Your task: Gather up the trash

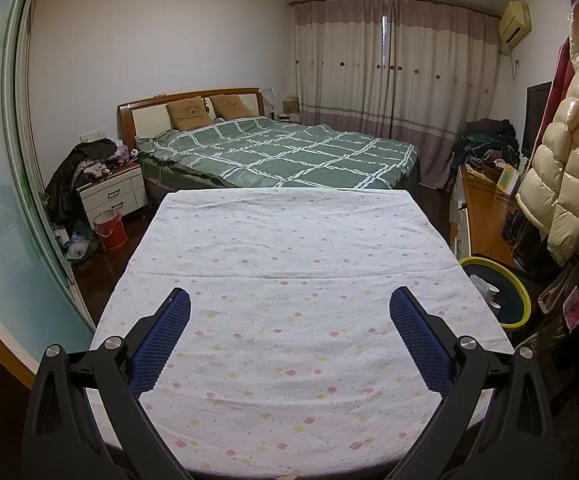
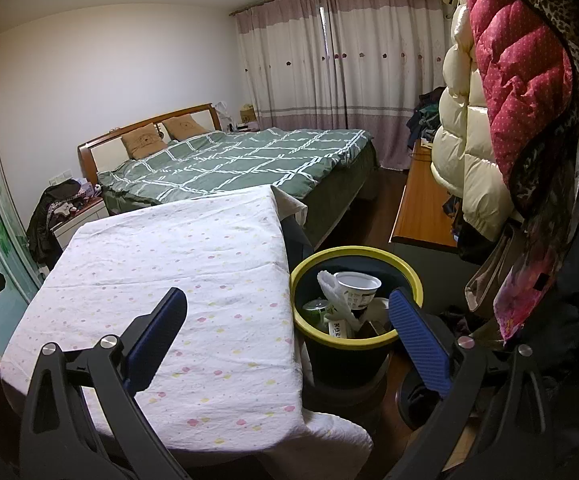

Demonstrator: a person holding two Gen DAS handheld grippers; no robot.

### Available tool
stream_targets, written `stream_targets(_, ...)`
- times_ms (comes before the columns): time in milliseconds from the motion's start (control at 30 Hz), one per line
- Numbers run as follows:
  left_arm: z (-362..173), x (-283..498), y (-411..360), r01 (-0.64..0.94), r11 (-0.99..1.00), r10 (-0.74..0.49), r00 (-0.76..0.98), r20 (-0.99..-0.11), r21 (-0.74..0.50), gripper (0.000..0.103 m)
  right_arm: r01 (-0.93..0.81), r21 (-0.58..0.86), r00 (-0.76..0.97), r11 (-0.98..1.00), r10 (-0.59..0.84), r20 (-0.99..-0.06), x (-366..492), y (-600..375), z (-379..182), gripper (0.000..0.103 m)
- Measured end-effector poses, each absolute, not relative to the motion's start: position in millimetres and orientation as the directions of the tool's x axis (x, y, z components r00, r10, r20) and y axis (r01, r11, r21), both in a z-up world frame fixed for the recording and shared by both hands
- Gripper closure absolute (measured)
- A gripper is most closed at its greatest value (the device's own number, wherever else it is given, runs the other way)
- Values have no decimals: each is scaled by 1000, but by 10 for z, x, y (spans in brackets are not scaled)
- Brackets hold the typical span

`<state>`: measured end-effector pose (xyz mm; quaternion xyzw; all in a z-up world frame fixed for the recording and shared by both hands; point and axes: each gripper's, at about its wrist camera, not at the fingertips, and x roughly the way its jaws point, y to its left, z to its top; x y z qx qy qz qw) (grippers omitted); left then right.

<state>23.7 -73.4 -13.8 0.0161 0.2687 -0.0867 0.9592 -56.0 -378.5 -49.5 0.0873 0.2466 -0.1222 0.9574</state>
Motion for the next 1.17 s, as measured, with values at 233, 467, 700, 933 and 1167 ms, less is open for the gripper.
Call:
stream_targets(233, -144, 235, -738, 174, 985, -156, 841, -519, -15, 5, 278, 108, 849, 955, -192, -493, -558, -3782, -496, 7)
stream_targets(467, -145, 233, -737, 173, 985, -156, 841, -518, -15, 5, 277, 108, 848, 955, -190, -495, -555, -3779, -498, 7)
stream_targets(700, -156, 228, -741, 182, 983, -164, 842, -514, -16, 5, 278, 109, 847, 954, -190, -496, -549, -3790, -499, 7)
stream_targets(933, -185, 294, -749, 195, 980, -180, 830, -528, -27, 5, 273, 117, 846, 955, -181, -502, -527, -3772, -534, 7)
stream_targets(1167, -446, 1109, -626, 170, 984, -163, 780, -604, -46, 5, 168, 158, 851, 973, -62, -522, 90, -3696, -482, 7)
